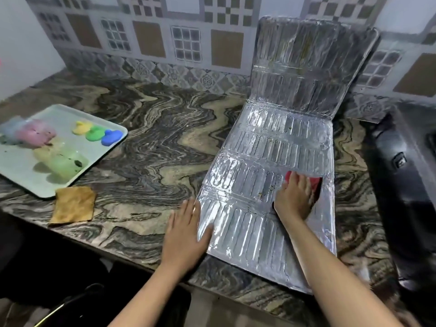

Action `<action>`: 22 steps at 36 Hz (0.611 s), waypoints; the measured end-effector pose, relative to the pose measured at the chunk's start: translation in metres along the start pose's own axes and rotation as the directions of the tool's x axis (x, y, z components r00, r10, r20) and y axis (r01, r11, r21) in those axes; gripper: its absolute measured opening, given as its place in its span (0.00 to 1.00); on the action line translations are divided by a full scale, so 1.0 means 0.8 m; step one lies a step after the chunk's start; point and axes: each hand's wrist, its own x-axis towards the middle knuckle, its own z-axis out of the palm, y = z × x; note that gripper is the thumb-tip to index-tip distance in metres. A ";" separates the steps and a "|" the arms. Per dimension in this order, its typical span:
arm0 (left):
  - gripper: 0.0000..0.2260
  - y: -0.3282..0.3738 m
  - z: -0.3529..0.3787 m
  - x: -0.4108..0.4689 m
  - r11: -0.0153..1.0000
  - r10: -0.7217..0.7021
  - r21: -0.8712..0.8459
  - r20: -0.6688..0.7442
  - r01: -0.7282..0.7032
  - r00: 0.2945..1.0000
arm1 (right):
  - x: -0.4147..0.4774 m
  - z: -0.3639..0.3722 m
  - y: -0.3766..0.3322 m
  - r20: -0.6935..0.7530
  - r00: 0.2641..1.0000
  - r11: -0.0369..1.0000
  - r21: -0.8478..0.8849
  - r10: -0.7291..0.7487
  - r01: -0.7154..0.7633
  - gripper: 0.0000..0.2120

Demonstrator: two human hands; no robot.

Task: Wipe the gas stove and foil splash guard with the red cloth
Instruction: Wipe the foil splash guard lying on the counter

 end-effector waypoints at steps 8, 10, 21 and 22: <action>0.31 -0.004 0.004 0.001 1.000 0.006 0.001 0.023 -0.006 1.000 | -0.003 0.029 -0.054 0.010 1.000 1.000 0.003 -0.021 0.021 0.22; 0.30 -0.004 0.004 0.001 1.000 0.007 -0.001 0.025 -0.007 1.000 | -0.002 0.036 -0.065 0.018 0.999 0.999 -0.007 -0.038 0.038 0.23; 0.31 -0.006 0.004 0.002 1.000 0.022 -0.012 0.056 -0.021 0.998 | -0.007 0.064 -0.125 0.086 0.976 0.980 0.014 -0.199 0.198 0.23; 0.31 -0.007 0.005 0.002 1.000 0.021 -0.011 0.053 -0.020 0.998 | -0.007 0.066 -0.130 0.100 0.971 0.976 0.017 -0.217 0.217 0.24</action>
